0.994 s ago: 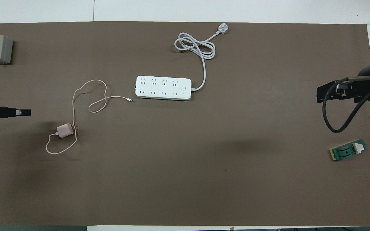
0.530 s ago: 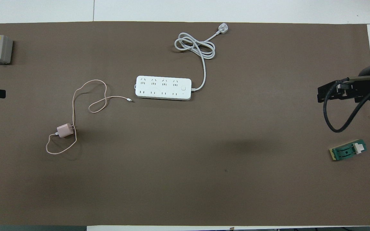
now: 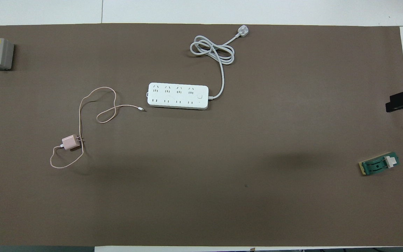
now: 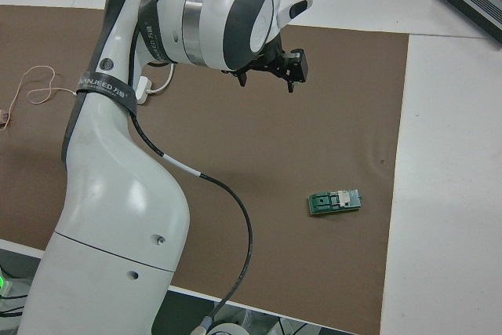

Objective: Unplug charger and place it aside

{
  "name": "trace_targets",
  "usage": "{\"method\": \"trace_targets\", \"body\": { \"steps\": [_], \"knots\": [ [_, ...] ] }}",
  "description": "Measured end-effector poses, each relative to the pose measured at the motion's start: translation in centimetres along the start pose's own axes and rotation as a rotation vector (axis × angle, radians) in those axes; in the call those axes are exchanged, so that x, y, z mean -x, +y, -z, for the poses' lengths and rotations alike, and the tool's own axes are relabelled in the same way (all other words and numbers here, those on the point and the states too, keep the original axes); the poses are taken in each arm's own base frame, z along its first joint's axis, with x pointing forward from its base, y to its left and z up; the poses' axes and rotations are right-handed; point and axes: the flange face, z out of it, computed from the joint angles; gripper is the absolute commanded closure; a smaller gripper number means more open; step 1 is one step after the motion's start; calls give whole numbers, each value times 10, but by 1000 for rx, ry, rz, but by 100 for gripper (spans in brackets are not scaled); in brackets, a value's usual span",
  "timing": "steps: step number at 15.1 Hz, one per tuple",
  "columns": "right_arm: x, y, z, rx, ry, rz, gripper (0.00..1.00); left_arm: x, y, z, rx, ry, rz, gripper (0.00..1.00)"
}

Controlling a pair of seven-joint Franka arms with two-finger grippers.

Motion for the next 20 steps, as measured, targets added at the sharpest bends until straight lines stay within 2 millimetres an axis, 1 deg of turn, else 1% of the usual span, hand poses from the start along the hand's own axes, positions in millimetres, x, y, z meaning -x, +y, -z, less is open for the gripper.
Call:
{"method": "trace_targets", "body": {
  "steps": [3,4,5,7,10,12,14,17,18,20],
  "knots": [
    [0,-1,0,0,0,2,0,-1,11,-28,-11,9,-23,0],
    [0,-1,0,0,0,2,0,1,15,-36,-16,4,-28,0],
    [0,-1,0,0,0,2,0,3,16,-39,-19,-2,-30,0],
    [0,-1,0,0,0,2,0,7,16,-33,-17,8,-28,0],
    [0,-3,0,0,0,6,0,12,5,-23,-8,16,-20,0],
    [0,-4,0,0,0,8,0,17,5,-19,-2,1,-55,0],
    [0,-5,0,0,0,9,0,24,14,-19,10,-44,-110,0],
    [0,-5,0,0,0,9,0,28,32,-30,38,-111,-195,0],
    [0,-5,0,0,0,9,0,26,42,-34,39,-128,-221,0],
    [0,-5,0,0,0,9,0,21,66,-34,36,-147,-261,0]
  ]
}}
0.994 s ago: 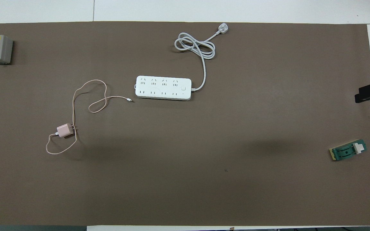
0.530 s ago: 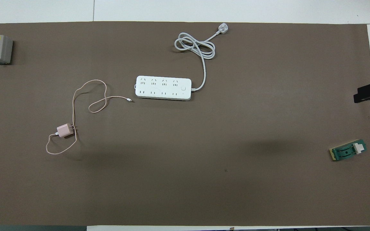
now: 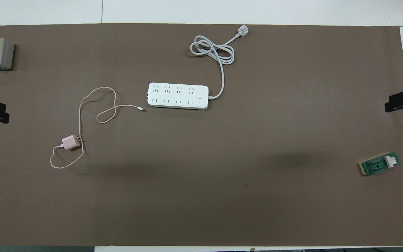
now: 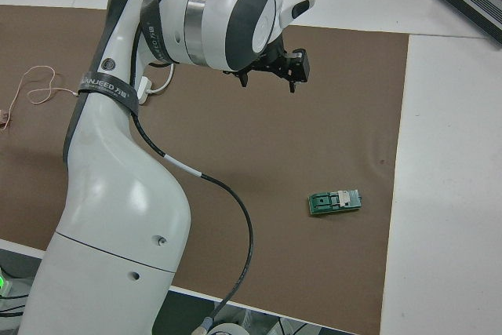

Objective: Unplug charger and place it aside

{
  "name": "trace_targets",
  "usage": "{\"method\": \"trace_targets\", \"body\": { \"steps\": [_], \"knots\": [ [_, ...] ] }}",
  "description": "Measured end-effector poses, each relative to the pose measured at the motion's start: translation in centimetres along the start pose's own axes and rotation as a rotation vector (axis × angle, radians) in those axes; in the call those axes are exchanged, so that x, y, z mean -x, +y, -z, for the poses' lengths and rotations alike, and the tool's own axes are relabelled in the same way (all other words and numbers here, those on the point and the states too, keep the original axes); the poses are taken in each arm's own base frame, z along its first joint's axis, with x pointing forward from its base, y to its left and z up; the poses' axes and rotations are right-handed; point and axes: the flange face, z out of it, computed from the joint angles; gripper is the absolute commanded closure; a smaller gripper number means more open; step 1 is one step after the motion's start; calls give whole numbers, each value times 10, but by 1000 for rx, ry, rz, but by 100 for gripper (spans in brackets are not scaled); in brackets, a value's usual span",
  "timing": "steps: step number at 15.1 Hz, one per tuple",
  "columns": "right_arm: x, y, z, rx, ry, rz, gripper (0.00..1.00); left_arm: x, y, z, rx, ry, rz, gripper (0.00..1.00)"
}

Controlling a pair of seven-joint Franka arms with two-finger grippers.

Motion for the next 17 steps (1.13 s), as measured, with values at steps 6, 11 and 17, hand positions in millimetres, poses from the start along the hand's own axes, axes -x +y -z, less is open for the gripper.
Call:
{"method": "trace_targets", "body": {
  "steps": [6,11,17],
  "knots": [
    [0,-1,0,0,0,1,0,-18,3,1,55,61,-7,0],
    [0,-1,0,0,0,1,0,-33,6,-17,59,136,-8,0],
    [0,-1,0,0,0,1,0,-30,-5,-20,54,143,13,0]
  ]
}}
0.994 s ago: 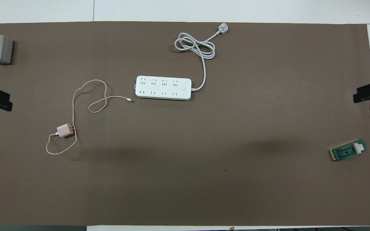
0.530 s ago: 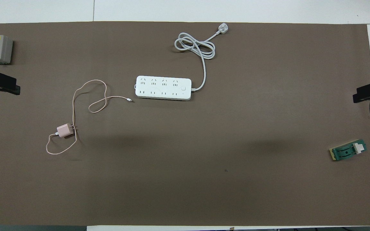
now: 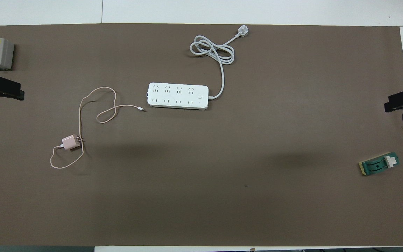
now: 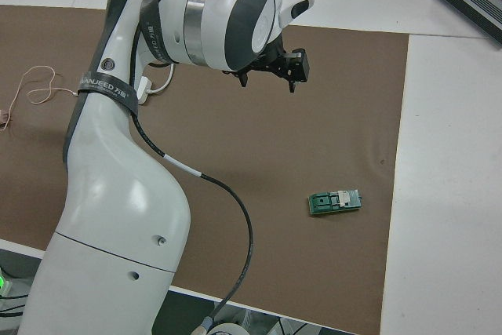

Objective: Unplug charger and place it aside

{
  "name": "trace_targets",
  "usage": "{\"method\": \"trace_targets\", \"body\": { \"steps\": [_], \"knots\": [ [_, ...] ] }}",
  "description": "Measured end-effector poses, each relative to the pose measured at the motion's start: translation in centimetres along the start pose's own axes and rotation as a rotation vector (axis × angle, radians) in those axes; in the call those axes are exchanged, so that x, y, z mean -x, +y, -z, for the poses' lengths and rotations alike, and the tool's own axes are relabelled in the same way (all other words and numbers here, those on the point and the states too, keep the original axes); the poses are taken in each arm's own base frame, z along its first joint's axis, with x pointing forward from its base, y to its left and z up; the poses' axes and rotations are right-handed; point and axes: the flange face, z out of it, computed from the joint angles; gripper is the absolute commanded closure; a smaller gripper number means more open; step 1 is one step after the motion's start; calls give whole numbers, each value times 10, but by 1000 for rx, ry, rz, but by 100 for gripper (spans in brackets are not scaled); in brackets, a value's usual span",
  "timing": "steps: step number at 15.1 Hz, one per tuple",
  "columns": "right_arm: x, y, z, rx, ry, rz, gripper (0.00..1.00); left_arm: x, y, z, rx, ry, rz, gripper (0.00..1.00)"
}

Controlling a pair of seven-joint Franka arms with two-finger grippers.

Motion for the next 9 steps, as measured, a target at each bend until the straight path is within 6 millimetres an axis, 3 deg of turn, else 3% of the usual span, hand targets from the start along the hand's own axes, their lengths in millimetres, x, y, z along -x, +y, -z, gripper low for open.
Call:
{"method": "trace_targets", "body": {
  "steps": [9],
  "knots": [
    [0,0,0,0,0,1,0,7,-4,1,-2,-6,5,0]
  ]
}}
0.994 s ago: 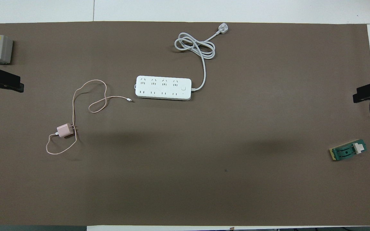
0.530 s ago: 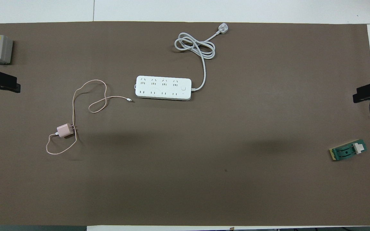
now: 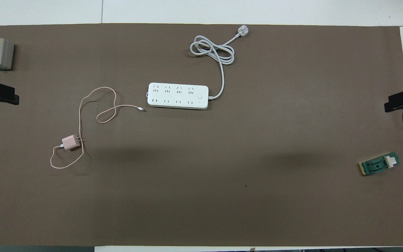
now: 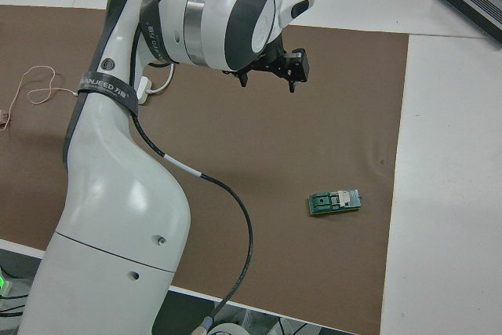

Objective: Unplug charger and place it aside

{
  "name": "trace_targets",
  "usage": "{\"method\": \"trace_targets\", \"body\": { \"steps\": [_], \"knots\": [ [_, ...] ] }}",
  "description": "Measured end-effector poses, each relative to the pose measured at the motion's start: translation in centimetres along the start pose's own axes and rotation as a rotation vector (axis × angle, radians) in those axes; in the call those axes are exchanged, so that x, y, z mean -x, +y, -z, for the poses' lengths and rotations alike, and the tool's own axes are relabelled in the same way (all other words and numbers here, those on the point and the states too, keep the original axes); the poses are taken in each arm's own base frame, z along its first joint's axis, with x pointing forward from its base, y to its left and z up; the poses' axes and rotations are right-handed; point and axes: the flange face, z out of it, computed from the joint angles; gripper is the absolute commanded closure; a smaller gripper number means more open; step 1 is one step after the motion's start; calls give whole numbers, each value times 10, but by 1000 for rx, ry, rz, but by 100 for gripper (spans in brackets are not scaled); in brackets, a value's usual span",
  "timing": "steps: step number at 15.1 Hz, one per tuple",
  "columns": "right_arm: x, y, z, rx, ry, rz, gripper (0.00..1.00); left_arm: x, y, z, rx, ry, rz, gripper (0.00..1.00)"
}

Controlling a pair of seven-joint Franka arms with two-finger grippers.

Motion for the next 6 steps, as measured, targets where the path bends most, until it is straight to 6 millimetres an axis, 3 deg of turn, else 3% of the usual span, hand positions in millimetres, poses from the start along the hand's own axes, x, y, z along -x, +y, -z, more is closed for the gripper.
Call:
{"method": "trace_targets", "body": {
  "steps": [6],
  "knots": [
    [0,0,0,0,0,1,0,0,6,0,1,0,-11,0]
  ]
}}
